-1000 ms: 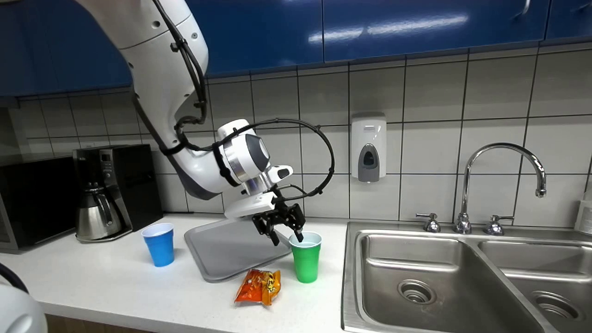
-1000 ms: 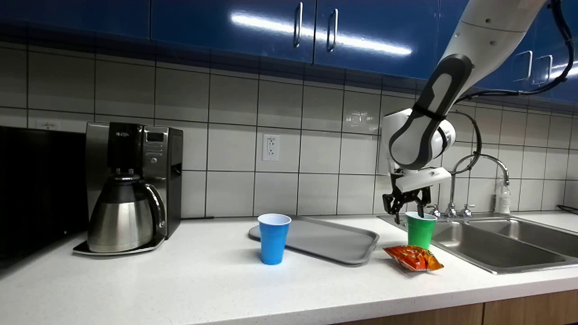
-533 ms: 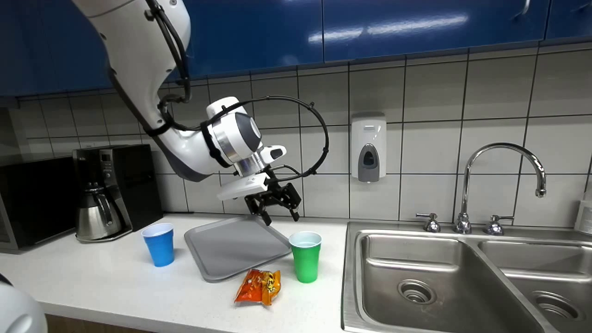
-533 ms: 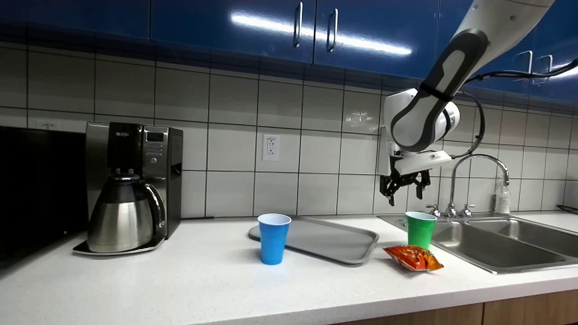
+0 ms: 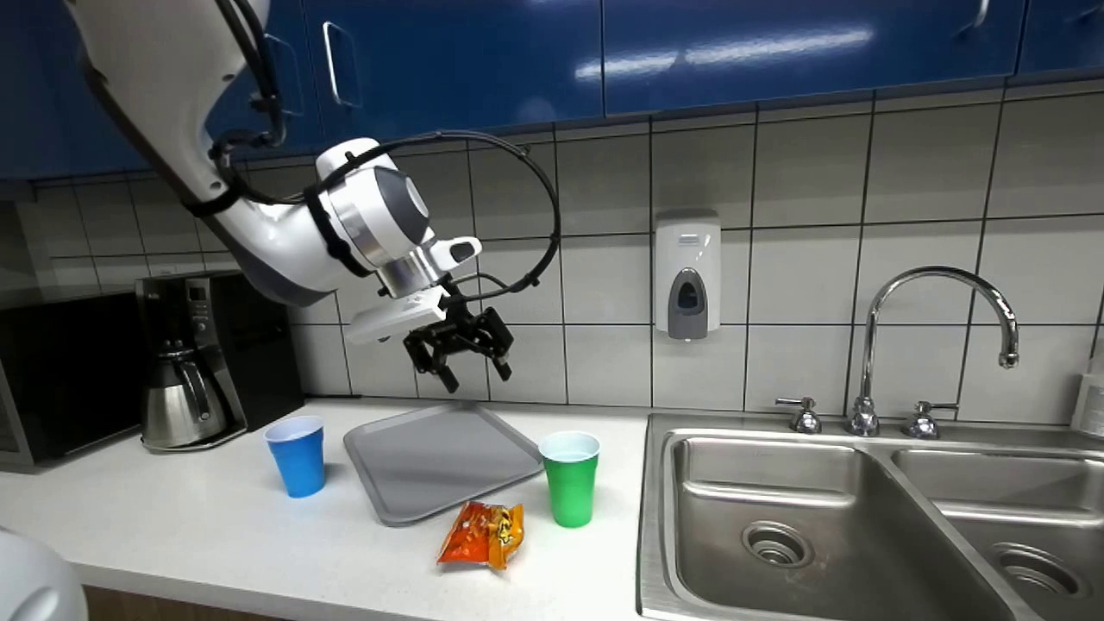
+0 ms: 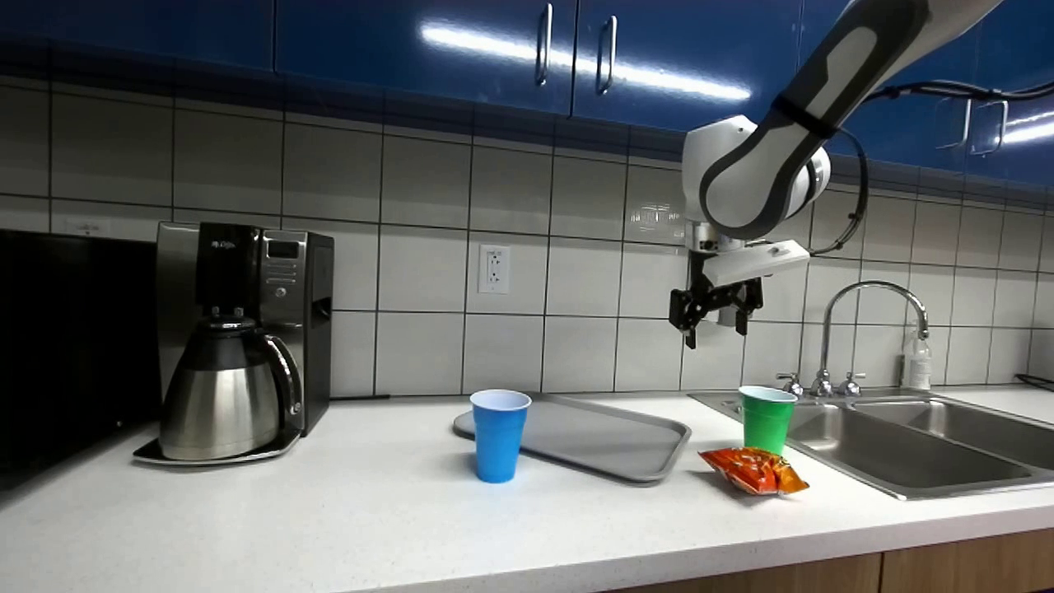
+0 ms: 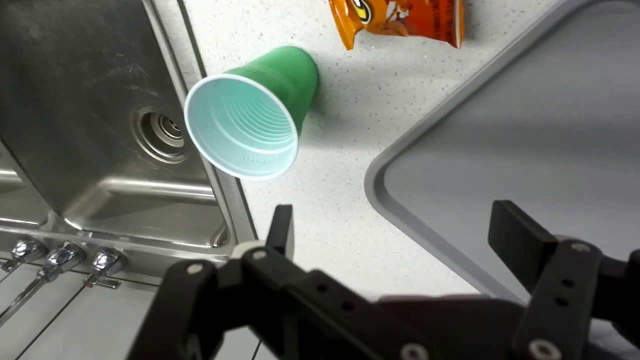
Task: Remove the cups from the tray and put them on the counter.
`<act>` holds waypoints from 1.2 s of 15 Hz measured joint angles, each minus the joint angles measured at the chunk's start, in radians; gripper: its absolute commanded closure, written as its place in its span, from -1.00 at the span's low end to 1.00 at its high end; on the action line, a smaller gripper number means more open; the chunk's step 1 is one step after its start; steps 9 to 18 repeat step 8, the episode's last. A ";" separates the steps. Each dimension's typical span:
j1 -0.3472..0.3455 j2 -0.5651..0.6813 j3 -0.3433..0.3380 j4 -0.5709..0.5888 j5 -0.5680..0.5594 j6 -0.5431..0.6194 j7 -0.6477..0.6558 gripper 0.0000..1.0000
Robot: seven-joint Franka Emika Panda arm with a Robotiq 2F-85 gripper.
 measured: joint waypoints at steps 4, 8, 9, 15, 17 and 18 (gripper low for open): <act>-0.001 -0.092 0.061 -0.036 0.005 -0.030 -0.004 -1.00; -0.001 -0.151 0.093 -0.065 0.024 -0.048 -0.014 -1.00; -0.001 -0.151 0.093 -0.065 0.024 -0.048 -0.014 -1.00; -0.001 -0.151 0.093 -0.065 0.024 -0.048 -0.014 -1.00; -0.001 -0.151 0.093 -0.065 0.024 -0.048 -0.014 -1.00; -0.001 -0.151 0.093 -0.065 0.024 -0.048 -0.014 -1.00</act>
